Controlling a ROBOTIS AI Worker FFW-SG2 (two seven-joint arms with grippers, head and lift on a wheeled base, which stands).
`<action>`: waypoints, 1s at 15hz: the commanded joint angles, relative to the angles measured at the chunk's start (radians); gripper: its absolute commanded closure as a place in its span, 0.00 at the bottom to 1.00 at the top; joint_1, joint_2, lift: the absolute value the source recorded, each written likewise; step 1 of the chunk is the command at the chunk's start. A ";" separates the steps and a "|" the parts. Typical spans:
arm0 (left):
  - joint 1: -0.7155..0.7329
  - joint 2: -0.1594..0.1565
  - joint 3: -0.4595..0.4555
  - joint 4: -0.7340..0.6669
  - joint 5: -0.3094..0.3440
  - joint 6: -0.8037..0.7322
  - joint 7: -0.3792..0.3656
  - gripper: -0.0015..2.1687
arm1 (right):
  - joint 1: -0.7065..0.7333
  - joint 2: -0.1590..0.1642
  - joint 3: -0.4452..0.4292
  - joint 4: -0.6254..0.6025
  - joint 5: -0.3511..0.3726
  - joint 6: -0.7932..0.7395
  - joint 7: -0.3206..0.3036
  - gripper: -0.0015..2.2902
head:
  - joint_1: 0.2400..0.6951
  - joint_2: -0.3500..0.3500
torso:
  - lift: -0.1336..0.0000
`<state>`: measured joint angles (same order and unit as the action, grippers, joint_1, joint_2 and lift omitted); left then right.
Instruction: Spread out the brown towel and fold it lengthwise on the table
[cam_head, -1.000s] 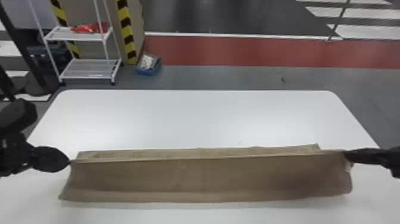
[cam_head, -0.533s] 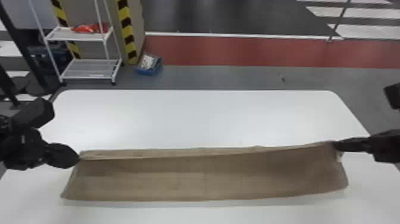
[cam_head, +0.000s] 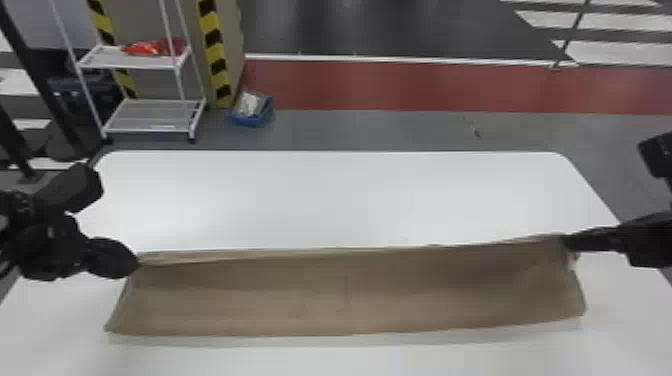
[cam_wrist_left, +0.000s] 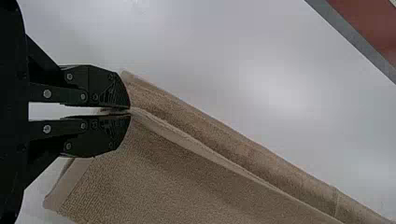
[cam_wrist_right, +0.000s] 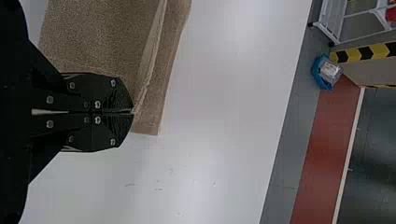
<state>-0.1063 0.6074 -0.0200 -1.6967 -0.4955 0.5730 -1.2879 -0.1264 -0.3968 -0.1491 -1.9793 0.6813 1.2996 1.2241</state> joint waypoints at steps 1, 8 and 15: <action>-0.015 -0.008 -0.014 0.023 -0.015 0.000 0.002 0.48 | -0.015 0.000 0.025 0.031 0.027 -0.002 0.000 0.72 | 1.00 0.44 | 0.07; -0.026 -0.015 -0.020 0.035 -0.025 0.000 0.007 0.48 | -0.088 0.003 0.092 0.097 0.075 -0.012 0.011 0.72 | 1.00 0.45 | 0.07; -0.055 -0.024 -0.047 0.065 -0.032 0.000 0.028 0.48 | -0.113 0.016 0.128 0.180 0.145 -0.064 0.006 0.72 | 1.00 0.44 | 0.07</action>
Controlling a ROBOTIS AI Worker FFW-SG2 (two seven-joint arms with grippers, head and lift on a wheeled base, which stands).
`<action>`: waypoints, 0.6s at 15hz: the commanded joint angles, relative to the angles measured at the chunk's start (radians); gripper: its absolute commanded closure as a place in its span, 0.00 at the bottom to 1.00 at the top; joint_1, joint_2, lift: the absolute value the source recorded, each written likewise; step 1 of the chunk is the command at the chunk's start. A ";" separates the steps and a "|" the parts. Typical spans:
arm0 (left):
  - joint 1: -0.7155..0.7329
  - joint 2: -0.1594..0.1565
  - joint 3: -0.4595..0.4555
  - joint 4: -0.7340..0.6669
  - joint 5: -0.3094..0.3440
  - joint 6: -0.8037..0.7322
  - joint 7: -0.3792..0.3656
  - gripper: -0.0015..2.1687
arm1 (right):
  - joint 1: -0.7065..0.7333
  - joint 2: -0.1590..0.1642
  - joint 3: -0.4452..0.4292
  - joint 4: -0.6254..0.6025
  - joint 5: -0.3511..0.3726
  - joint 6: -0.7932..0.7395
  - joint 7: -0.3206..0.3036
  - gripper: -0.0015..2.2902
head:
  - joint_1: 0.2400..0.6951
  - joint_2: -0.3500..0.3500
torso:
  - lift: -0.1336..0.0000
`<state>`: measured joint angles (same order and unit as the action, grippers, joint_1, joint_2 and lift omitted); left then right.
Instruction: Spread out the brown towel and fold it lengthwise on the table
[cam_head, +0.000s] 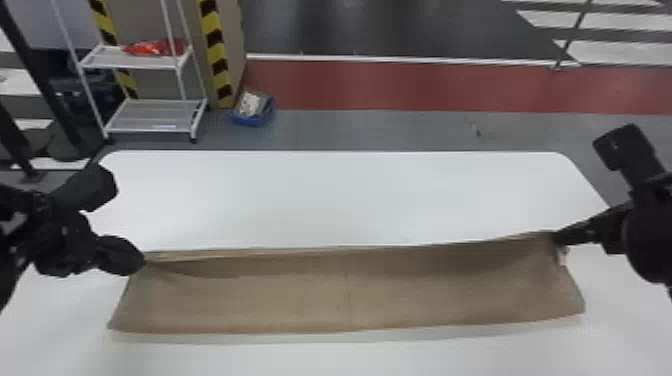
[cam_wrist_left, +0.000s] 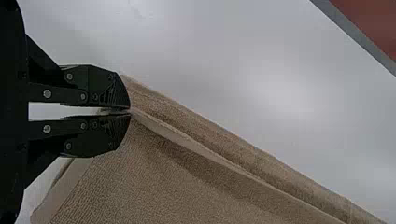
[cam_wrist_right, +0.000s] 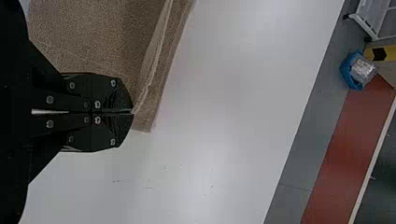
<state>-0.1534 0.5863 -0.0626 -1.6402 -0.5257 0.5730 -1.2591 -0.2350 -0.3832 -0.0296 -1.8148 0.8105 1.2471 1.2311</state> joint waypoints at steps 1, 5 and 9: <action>-0.012 -0.005 -0.010 0.013 -0.002 0.000 0.001 0.48 | -0.006 0.004 0.010 0.023 0.019 -0.030 -0.007 0.72 | 1.00 0.44 | 0.07; -0.018 -0.003 -0.013 0.026 -0.002 -0.006 0.003 0.48 | -0.021 0.006 0.033 0.057 0.050 -0.048 -0.012 0.71 | 1.00 0.43 | 0.07; -0.018 -0.008 -0.014 0.030 0.000 -0.015 0.004 0.48 | -0.021 0.023 0.046 0.077 0.062 -0.048 -0.093 0.56 | 1.00 0.42 | 0.07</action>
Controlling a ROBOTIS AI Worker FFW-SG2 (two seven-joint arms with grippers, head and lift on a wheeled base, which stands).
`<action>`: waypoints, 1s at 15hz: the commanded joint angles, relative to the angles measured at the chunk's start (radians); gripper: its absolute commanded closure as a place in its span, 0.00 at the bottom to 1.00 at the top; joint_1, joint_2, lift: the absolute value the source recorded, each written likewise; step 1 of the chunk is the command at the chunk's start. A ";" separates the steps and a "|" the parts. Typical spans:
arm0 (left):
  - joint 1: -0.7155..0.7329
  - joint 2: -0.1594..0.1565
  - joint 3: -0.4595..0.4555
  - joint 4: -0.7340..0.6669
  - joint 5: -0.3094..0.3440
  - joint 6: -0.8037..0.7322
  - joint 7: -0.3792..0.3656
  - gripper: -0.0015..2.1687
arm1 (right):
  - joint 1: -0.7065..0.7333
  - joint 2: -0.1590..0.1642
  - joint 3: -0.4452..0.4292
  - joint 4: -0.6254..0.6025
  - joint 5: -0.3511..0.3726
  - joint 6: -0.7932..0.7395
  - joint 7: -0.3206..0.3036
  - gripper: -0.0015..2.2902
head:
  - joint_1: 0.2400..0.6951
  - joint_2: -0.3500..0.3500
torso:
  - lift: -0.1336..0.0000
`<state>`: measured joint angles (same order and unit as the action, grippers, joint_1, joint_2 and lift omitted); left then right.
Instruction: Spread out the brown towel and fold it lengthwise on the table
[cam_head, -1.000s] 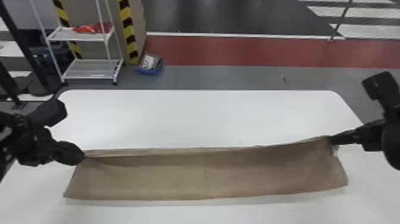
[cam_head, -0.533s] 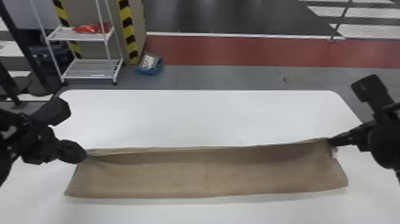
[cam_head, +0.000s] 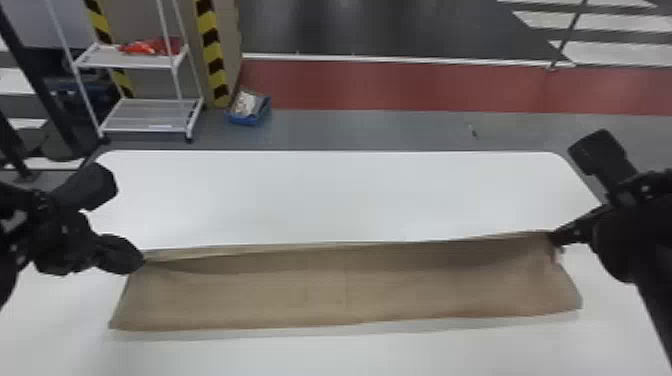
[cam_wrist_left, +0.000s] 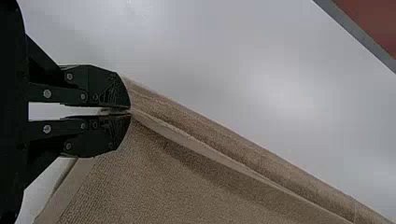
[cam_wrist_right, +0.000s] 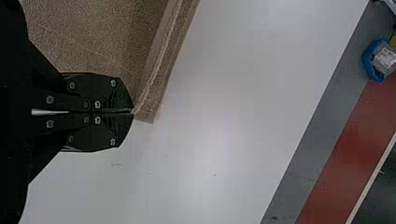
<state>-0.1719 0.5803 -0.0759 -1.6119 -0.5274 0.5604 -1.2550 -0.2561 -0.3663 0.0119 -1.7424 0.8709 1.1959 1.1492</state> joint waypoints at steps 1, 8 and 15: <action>0.000 -0.002 -0.002 0.004 0.001 -0.006 -0.001 0.48 | 0.000 0.010 0.008 0.006 0.007 0.009 -0.031 0.56 | 1.00 0.42 | 0.07; 0.006 0.000 -0.001 0.007 0.001 -0.015 -0.001 0.48 | 0.018 0.026 0.008 -0.009 0.002 0.037 -0.080 0.06 | 1.00 0.41 | 0.07; 0.046 0.003 0.021 -0.014 0.013 -0.030 0.057 0.07 | 0.106 -0.008 -0.055 -0.129 -0.046 0.074 -0.075 0.06 | 1.00 0.41 | 0.07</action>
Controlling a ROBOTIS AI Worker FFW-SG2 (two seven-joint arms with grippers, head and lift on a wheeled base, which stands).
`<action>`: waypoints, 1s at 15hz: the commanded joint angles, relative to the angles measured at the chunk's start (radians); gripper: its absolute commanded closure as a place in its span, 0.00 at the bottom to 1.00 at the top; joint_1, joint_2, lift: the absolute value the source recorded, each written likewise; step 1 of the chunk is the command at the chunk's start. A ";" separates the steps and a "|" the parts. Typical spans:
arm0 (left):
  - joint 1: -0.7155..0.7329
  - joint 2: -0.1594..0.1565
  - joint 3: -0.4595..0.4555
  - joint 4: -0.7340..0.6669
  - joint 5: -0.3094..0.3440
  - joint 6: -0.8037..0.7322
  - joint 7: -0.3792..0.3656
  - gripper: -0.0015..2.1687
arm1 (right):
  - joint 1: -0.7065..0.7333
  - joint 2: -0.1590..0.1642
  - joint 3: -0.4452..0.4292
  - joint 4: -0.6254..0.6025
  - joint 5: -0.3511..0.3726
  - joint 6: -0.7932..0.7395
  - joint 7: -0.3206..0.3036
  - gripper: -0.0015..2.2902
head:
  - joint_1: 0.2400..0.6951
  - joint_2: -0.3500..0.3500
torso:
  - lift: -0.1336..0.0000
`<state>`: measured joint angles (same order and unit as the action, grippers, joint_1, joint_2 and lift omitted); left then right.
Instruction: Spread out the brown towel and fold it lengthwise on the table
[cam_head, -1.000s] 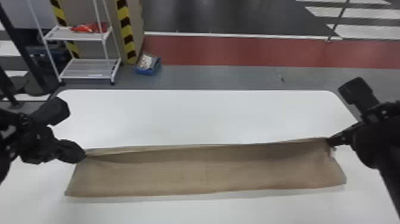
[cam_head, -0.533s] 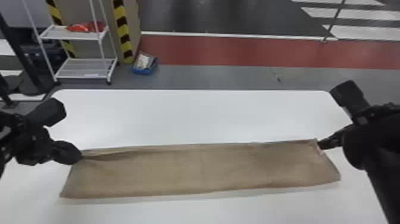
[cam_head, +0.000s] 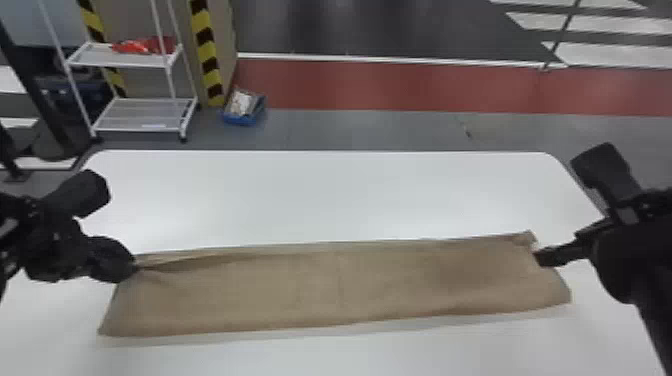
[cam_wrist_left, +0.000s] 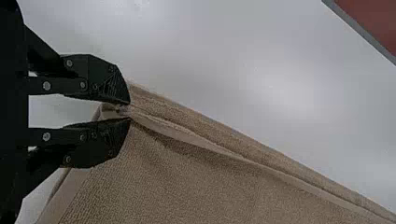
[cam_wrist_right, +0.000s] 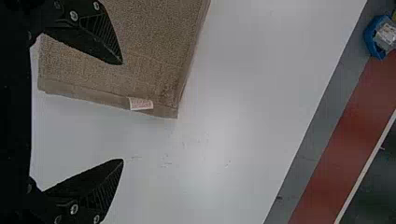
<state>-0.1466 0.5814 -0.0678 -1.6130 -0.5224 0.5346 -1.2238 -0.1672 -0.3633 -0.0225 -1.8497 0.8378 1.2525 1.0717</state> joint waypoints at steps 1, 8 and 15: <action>0.038 0.003 0.019 -0.025 0.010 -0.004 0.058 0.00 | 0.031 -0.022 -0.039 -0.036 -0.026 0.017 0.004 0.06 | 1.00 0.41 | 0.07; 0.047 0.012 0.062 -0.038 0.051 -0.001 0.124 0.01 | 0.064 -0.045 -0.103 -0.063 -0.062 0.014 0.008 0.06 | 1.00 0.38 | 0.07; 0.048 0.021 0.080 -0.034 0.073 -0.001 0.125 0.01 | 0.055 -0.043 -0.122 -0.059 -0.066 -0.008 0.005 0.06 | 1.00 0.39 | 0.07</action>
<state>-0.0992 0.6038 0.0117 -1.6488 -0.4523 0.5332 -1.0984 -0.1100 -0.4078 -0.1401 -1.9102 0.7716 1.2511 1.0765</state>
